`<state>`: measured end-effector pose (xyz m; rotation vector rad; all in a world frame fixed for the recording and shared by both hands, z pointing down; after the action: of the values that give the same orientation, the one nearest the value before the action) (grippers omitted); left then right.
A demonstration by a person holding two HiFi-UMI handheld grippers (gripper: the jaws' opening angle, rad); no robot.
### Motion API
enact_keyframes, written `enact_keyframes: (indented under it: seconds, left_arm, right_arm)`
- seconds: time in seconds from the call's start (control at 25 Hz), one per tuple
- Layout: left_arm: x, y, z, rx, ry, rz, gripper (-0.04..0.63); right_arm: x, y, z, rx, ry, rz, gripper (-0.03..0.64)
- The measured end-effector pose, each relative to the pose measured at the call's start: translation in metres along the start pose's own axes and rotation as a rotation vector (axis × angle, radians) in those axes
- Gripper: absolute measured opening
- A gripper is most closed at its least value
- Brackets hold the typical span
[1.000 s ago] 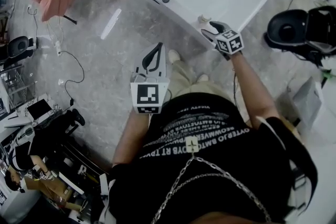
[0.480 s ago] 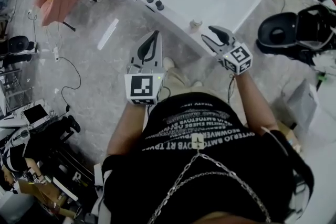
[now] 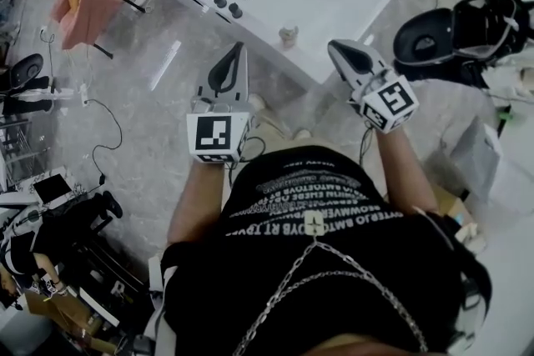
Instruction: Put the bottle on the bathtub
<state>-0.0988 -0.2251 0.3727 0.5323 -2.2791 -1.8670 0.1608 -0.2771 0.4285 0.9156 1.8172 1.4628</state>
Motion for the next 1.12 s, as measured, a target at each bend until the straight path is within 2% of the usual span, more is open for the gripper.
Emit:
enact_keyframes:
  seconds: [0.2,0.4,0.56,0.84,1.0,1.12]
  left_arm:
    - [-0.022,-0.003,0.024,0.020,0.025,0.046,-0.003]
    - [-0.032,-0.013,0.042,0.026,-0.010,0.029,-0.003]
    - [-0.025,-0.022,0.049,0.033,-0.041,0.049,-0.003]
    - [-0.014,-0.024,0.048,0.055,-0.029,0.010,-0.003]
    - [0.006,-0.017,0.058,0.063,-0.037,0.005,-0.003]
    - [0.030,-0.003,0.068,0.085,-0.055,0.024,-0.003]
  right_arm:
    - [0.023,-0.022,0.029,-0.025,-0.019,0.022,0.003]
    - [0.037,-0.043,0.050,-0.064,-0.029,-0.017,0.003]
    - [0.039,-0.055,0.057,-0.087,-0.028,-0.027,0.003]
    - [0.039,-0.042,0.047,-0.090,-0.004,-0.082,0.003]
    - [0.044,-0.041,0.025,-0.092,0.022,-0.120,0.003]
    - [0.051,-0.048,0.005,-0.089,0.044,-0.101,0.003]
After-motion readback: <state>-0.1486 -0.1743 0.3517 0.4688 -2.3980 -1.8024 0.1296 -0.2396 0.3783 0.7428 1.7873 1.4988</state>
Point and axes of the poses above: the fingertips, and each gripper's own axes: z backward along the fingers, x to its left, y out of its underside, the point moved 8 cm from there along z, backward along the fingers, and after that the axes turned 2 degrees about x, right-handed, at the moved point
